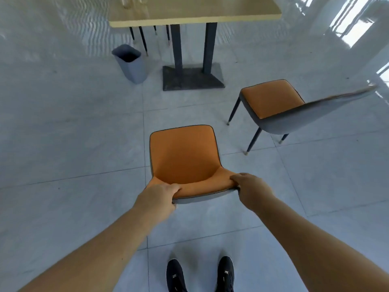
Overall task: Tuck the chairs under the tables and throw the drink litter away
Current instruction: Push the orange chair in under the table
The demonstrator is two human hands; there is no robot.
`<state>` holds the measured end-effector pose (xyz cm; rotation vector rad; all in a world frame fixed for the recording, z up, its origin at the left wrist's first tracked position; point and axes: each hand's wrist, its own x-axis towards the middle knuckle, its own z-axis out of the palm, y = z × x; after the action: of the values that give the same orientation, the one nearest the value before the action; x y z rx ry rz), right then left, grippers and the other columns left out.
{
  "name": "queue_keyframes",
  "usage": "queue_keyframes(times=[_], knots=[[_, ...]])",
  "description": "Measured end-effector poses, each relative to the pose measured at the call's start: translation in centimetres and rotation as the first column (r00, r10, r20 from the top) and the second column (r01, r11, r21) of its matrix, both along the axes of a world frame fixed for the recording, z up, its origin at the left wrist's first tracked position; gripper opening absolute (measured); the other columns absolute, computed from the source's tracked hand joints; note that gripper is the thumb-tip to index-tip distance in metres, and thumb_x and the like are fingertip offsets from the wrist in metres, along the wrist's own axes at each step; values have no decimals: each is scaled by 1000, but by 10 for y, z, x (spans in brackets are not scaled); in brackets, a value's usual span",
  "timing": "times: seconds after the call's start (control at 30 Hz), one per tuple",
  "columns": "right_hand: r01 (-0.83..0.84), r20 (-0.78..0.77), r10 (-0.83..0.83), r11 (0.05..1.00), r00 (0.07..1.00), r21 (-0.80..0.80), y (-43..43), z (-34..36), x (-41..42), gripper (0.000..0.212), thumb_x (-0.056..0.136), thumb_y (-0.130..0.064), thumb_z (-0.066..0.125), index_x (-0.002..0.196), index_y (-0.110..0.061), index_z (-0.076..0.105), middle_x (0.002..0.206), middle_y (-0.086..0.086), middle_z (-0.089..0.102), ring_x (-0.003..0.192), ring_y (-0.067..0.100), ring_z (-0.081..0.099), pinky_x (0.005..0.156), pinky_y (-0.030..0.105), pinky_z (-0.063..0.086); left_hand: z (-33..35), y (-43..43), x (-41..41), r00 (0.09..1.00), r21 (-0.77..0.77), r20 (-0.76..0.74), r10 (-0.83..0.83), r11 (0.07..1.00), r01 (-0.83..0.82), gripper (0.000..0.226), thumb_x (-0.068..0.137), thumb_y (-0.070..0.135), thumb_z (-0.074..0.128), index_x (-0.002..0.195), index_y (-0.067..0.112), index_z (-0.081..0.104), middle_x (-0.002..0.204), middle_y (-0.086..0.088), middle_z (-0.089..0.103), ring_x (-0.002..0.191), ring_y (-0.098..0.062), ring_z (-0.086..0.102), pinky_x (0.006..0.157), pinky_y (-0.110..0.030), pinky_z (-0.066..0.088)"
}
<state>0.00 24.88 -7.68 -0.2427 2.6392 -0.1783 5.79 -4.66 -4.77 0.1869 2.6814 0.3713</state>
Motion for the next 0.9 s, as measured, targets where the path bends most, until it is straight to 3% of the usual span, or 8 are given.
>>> queue_keyframes(times=[0.07, 0.13, 0.27, 0.37, 0.63, 0.9], knots=[[-74, -24, 74, 997, 997, 8, -10, 6, -11, 38, 96, -24, 59, 134, -30, 57, 131, -3, 61, 112, 24, 59, 86, 35, 54, -2, -3, 1, 999, -18, -26, 39, 999, -39, 48, 94, 38, 65, 140, 38, 51, 119, 5, 63, 105, -19, 59, 89, -36, 53], [-159, -26, 159, 987, 987, 13, -20, 10, -17, 39, 94, -38, 65, 130, -25, 56, 130, -3, 58, 120, 24, 53, 89, 40, 55, -6, -6, 2, 995, -46, -17, 96, 994, -96, 49, 93, 37, 66, 140, 38, 51, 120, 6, 62, 105, -18, 59, 88, -37, 55], [-319, -21, 318, 943, 948, -95, -43, 7, -19, 32, 98, -37, 61, 128, -27, 55, 129, -4, 57, 123, 26, 51, 89, 43, 55, -13, -14, 0, 979, -57, 55, 196, 980, -193, 51, 90, 31, 68, 138, 41, 52, 123, 6, 63, 104, -19, 60, 84, -32, 53], [-311, 4, 314, 941, 949, -137, -54, 0, -19, 38, 100, -34, 59, 136, -31, 52, 132, -5, 58, 124, 29, 49, 92, 46, 55, -15, -17, -4, 975, -6, 92, 204, 979, -204, 48, 89, 24, 66, 133, 40, 57, 121, 7, 65, 98, -17, 60, 82, -30, 52], [-285, -56, 280, 941, 958, -181, -64, -8, -64, 26, 99, -27, 58, 124, -33, 56, 115, -6, 58, 114, 27, 50, 76, 39, 50, -14, -24, -46, 969, -1, 31, 246, 969, -246, 44, 87, 23, 67, 128, 40, 60, 118, 8, 65, 97, -17, 59, 82, -33, 53], [-294, -59, 289, 945, 956, -145, -96, -5, -166, 26, 98, -35, 61, 124, -34, 56, 116, -7, 60, 112, 22, 54, 86, 42, 56, -20, -64, -154, 976, 19, -4, 216, 976, -216, 48, 87, 24, 69, 133, 37, 58, 124, 6, 63, 104, -19, 60, 85, -37, 54]])
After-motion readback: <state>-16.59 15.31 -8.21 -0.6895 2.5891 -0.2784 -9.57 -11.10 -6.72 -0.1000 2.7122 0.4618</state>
